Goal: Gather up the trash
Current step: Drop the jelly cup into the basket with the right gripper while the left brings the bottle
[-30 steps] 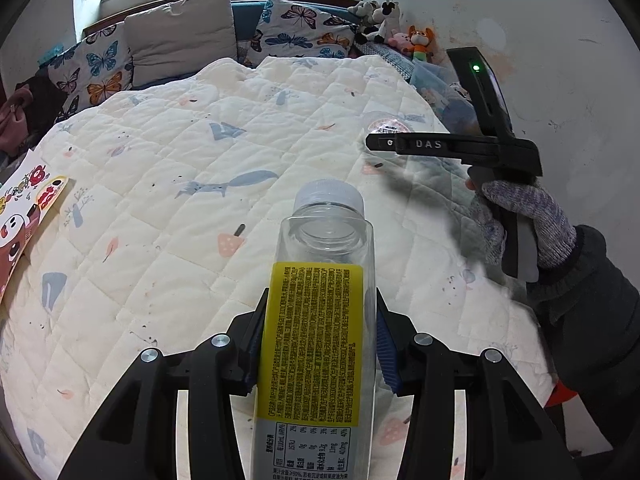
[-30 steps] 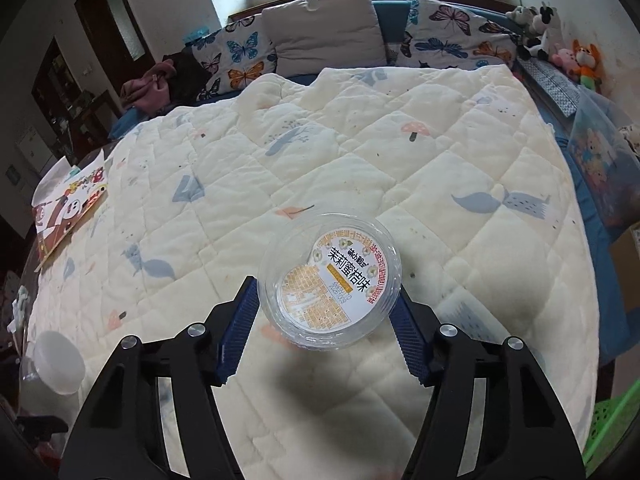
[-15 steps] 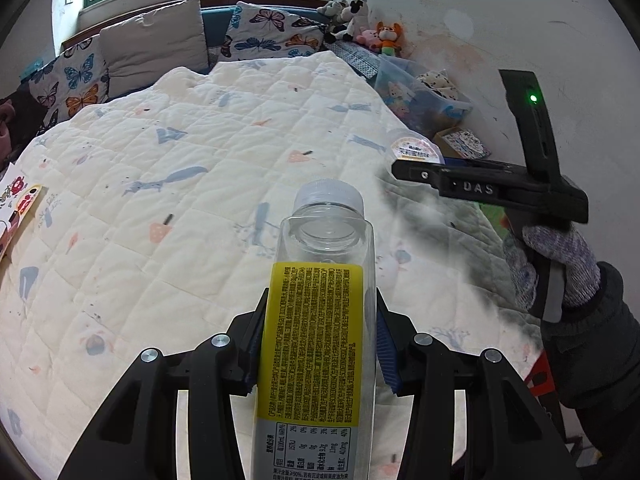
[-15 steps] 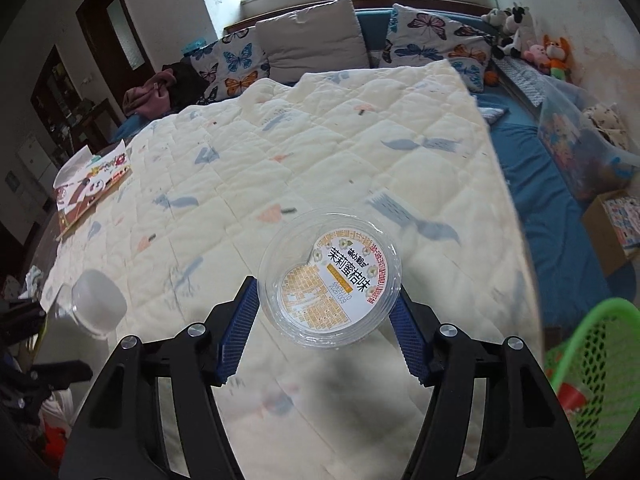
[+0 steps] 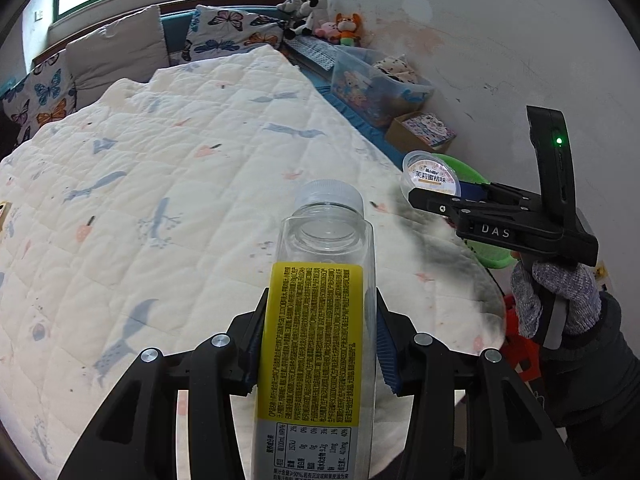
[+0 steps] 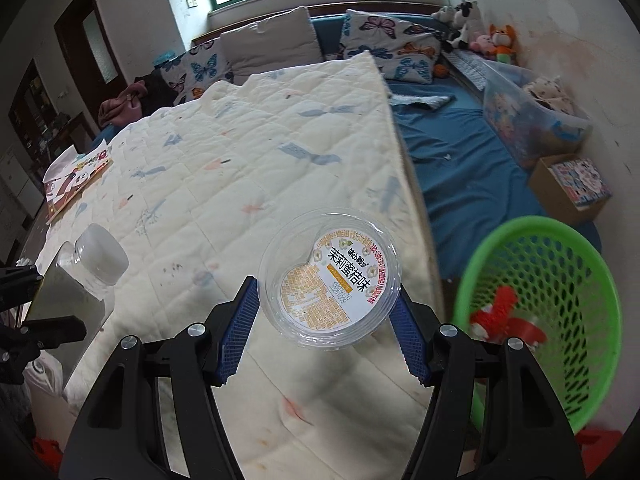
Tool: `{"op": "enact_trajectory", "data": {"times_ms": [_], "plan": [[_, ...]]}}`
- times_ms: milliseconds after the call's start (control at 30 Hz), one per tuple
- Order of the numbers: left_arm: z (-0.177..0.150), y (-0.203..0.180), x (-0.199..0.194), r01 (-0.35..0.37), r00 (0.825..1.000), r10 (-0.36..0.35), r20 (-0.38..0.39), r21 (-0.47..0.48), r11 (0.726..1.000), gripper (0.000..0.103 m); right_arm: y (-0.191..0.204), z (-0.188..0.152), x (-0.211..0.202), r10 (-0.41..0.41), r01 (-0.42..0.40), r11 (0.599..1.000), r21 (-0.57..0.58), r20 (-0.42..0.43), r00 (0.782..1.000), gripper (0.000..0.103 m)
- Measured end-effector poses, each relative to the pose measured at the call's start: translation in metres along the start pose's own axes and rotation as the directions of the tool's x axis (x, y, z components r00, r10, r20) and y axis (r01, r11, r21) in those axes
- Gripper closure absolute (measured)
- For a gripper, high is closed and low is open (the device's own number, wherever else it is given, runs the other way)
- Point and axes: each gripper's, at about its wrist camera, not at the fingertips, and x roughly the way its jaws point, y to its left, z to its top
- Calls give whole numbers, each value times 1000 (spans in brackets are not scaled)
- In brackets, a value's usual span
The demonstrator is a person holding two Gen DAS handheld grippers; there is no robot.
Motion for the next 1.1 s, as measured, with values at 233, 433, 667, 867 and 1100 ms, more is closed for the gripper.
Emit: {"op": "enact_trajectory", "data": {"times_ms": [233,433,667,867,1100], "plan": [[4,-40,13,34,999,-34,-18,45,998,58,-56,-28,-25,-70,70,994,83,-3,998,38],[14,-75,28,67,997,-64,-38,91,994,58,-107,-48,-46,-139,139,979,152,-11,990,38],[29,-111,45,98,994,-90,-63,141,985,58,-163,-67,-61,-214,218,949,229,-40,976,38],[44,-139,58,116,991,-103,-80,184,976,58,-195,-80,-65,-242,248,924,292,-58,969,38],[62,-169,74,127,990,-107,-95,236,963,58,-216,-87,-67,-262,268,903,335,-65,963,34]]}}
